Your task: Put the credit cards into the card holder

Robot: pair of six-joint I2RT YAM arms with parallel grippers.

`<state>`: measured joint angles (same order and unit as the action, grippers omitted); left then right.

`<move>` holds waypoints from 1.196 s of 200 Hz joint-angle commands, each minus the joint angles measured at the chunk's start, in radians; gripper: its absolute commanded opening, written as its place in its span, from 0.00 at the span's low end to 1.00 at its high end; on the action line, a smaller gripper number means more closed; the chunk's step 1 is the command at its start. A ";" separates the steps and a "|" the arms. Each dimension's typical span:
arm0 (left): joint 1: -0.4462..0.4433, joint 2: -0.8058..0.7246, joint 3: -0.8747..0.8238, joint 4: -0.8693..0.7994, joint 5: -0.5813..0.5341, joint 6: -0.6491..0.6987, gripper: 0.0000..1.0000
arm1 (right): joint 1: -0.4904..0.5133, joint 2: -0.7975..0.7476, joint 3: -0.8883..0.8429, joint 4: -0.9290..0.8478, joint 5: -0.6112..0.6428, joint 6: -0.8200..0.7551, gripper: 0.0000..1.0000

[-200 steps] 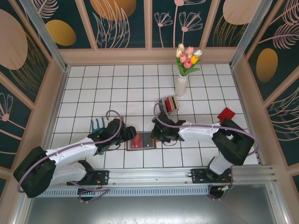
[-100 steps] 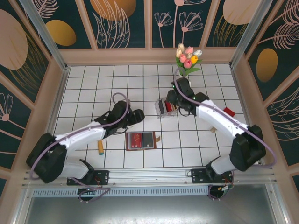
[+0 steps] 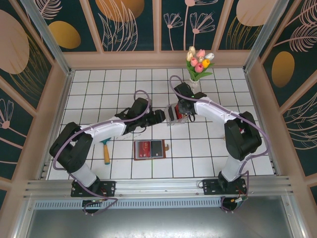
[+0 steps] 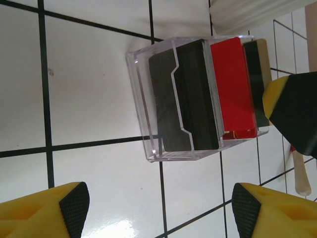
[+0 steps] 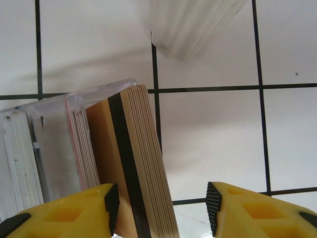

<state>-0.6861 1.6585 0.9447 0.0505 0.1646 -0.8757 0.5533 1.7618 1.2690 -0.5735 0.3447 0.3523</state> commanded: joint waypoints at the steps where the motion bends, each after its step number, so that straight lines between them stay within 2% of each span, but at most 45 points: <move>1: 0.005 0.022 0.022 0.015 0.029 0.020 0.78 | 0.000 0.036 0.038 -0.015 0.046 -0.020 0.52; 21: 0.005 0.024 0.050 0.017 0.037 0.020 0.78 | 0.000 0.059 0.047 -0.023 0.090 -0.008 0.49; 82: 0.006 0.014 0.033 0.022 0.038 0.009 0.78 | -0.001 0.094 0.042 -0.015 0.084 -0.013 0.48; 131: 0.005 0.011 0.034 0.022 0.039 0.009 0.78 | -0.001 0.070 0.073 -0.049 0.125 -0.015 0.36; 188: 0.006 0.004 0.010 0.026 0.038 0.010 0.78 | -0.001 0.058 0.082 -0.072 0.160 -0.022 0.35; 205: 0.006 0.002 0.007 0.026 0.037 0.012 0.78 | 0.000 0.061 0.081 -0.068 0.153 -0.027 0.28; 239: 0.006 -0.001 0.007 0.022 0.033 0.013 0.78 | -0.001 0.060 0.094 -0.077 0.146 -0.022 0.21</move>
<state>-0.6861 1.6764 0.9592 0.0566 0.1875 -0.8753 0.5571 1.8320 1.3293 -0.6033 0.4557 0.3382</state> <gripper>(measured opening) 0.782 0.238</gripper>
